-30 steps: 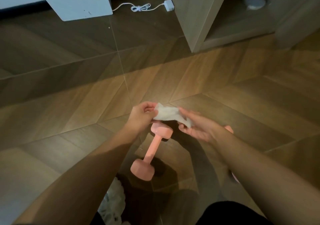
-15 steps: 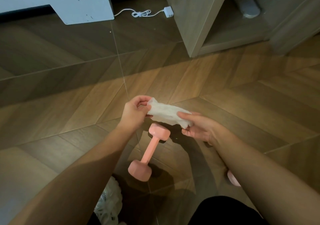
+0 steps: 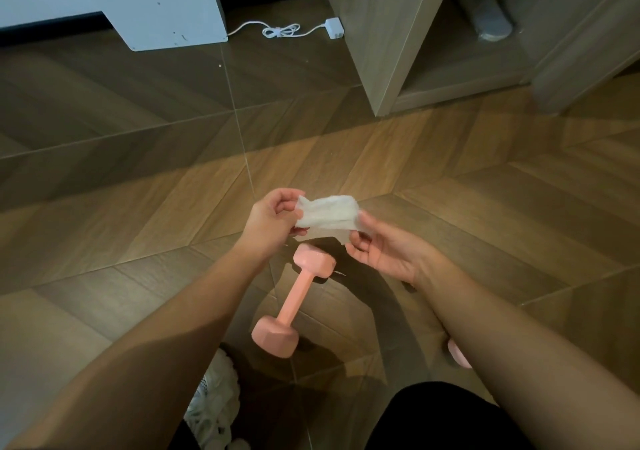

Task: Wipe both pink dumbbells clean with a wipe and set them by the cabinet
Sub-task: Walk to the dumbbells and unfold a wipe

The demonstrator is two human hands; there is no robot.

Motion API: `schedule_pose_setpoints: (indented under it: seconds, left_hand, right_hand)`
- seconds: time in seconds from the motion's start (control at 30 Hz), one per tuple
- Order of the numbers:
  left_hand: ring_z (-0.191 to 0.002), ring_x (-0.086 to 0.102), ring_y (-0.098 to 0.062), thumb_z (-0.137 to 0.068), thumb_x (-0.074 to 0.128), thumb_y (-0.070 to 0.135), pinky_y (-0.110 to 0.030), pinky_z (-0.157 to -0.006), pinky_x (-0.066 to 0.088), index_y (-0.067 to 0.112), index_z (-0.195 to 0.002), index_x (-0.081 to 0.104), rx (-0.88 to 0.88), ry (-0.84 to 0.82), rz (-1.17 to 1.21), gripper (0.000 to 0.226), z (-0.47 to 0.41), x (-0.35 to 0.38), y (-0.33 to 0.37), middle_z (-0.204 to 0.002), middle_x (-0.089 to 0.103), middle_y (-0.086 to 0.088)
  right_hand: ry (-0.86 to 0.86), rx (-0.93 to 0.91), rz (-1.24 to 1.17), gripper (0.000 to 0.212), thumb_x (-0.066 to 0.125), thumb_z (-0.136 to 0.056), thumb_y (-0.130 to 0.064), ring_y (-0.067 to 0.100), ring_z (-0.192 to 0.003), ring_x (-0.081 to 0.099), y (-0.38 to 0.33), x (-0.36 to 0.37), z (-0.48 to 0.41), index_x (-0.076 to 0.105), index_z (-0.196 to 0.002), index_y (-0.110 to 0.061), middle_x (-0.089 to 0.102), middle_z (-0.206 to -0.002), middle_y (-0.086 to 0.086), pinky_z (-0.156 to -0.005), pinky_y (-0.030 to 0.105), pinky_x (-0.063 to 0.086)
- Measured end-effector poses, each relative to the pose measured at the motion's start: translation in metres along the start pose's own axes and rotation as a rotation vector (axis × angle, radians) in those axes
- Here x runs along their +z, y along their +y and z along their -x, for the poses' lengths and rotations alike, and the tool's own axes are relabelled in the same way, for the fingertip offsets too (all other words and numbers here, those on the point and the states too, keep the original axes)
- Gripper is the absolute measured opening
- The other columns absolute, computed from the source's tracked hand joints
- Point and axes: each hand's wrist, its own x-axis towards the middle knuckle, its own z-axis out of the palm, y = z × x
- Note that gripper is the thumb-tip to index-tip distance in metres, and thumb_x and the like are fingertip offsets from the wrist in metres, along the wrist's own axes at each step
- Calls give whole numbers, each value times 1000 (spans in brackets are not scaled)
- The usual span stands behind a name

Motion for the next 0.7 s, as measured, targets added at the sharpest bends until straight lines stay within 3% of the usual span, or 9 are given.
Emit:
schedule_pose_setpoints:
  seconds: [0.1,0.23,0.37,0.53,0.7]
  left_hand:
    - [-81,69,-13,-95,52,-4,-21,-66,59,16,-110,61,5,-14,8,27,4,2,4,-103,64,-4]
    - [-82,68,-12,-95,53,-4,-23,-67,59,15,-113,60,39,-43,17,27,7,2,12,-106,63,-5]
    - [-86,68,-15,-94,54,-5,-28,-70,60,19,-110,62,85,-128,102,30,8,3,27,-98,67,-5]
    - [-84,67,-13,-94,53,-6,-25,-69,58,19,-113,62,112,-186,109,33,4,0,40,-94,66,-4]
    - [-81,67,-12,-93,53,-8,-26,-70,60,14,-120,60,76,-191,45,35,1,-4,35,-89,65,-3]
  right_hand:
    - [46,-6,86,40,78,-66,-12,8,-64,57,2,4,1,65,-104,-9,64,-83,3,-68,29,57]
    - [47,-99,-28,55,76,-72,-21,23,-108,63,2,2,6,58,-124,-11,66,-120,12,-82,38,54]
    - [-26,-135,-150,64,64,-81,-43,28,-117,61,-2,1,12,49,-133,-8,63,-127,16,-96,42,49]
    - [-62,-34,-235,60,78,-71,-13,32,-109,65,-7,4,22,55,-126,-4,66,-120,20,-89,46,55]
    - [-66,-69,-117,40,68,-76,0,31,-100,69,-5,12,26,58,-115,-4,71,-108,20,-82,42,58]
